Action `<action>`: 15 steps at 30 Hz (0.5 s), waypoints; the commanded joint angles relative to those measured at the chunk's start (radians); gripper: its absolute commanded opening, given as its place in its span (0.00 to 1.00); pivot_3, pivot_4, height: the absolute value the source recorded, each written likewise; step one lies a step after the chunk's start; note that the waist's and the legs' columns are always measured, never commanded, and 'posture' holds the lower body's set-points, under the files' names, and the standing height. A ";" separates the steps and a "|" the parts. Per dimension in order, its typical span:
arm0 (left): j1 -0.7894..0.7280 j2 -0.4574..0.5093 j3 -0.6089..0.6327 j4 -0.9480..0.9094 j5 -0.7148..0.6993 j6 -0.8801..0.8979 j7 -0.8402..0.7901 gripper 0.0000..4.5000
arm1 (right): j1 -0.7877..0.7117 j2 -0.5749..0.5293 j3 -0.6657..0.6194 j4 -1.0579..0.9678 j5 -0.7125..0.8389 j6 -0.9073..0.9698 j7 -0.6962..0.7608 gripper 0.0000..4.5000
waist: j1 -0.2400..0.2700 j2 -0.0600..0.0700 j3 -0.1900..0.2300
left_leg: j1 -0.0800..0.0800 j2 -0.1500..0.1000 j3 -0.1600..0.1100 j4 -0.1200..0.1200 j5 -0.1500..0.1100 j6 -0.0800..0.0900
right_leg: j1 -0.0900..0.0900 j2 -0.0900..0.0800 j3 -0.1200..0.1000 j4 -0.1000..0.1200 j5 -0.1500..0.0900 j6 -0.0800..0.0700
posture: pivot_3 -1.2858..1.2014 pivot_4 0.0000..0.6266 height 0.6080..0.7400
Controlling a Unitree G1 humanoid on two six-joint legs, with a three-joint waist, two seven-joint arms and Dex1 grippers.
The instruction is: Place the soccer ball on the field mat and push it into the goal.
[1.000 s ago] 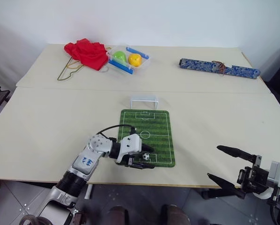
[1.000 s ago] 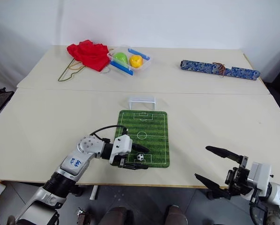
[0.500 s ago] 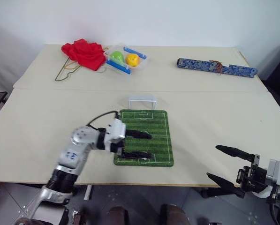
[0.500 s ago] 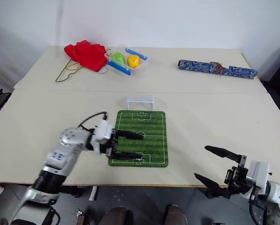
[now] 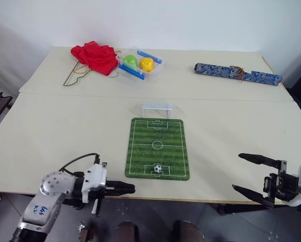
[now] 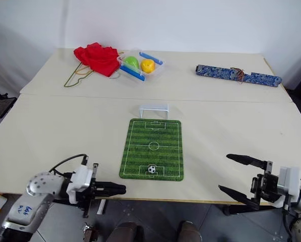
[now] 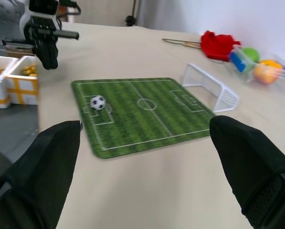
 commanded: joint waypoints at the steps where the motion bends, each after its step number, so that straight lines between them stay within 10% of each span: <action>1: -0.011 -0.026 -0.049 -0.054 0.024 0.000 0.045 0.01 | 0.027 -0.012 0.012 0.000 0.022 -0.033 0.103 1.00 | -0.002 0.000 0.000 | 0.001 0.000 0.000 0.000 0.000 0.000 | 0.001 0.000 0.000 0.000 0.000 0.000 | 0.52 0.24 1.00; 15: -0.249 -0.192 -0.219 0.153 0.156 0.042 0.175 0.01 | 0.072 0.036 -0.001 0.058 0.033 -0.106 0.101 1.00 | -0.002 0.003 -0.001 | 0.002 -0.001 -0.001 0.000 0.000 0.000 | 0.003 0.000 -0.001 -0.001 0.001 0.001 | 0.52 0.24 1.00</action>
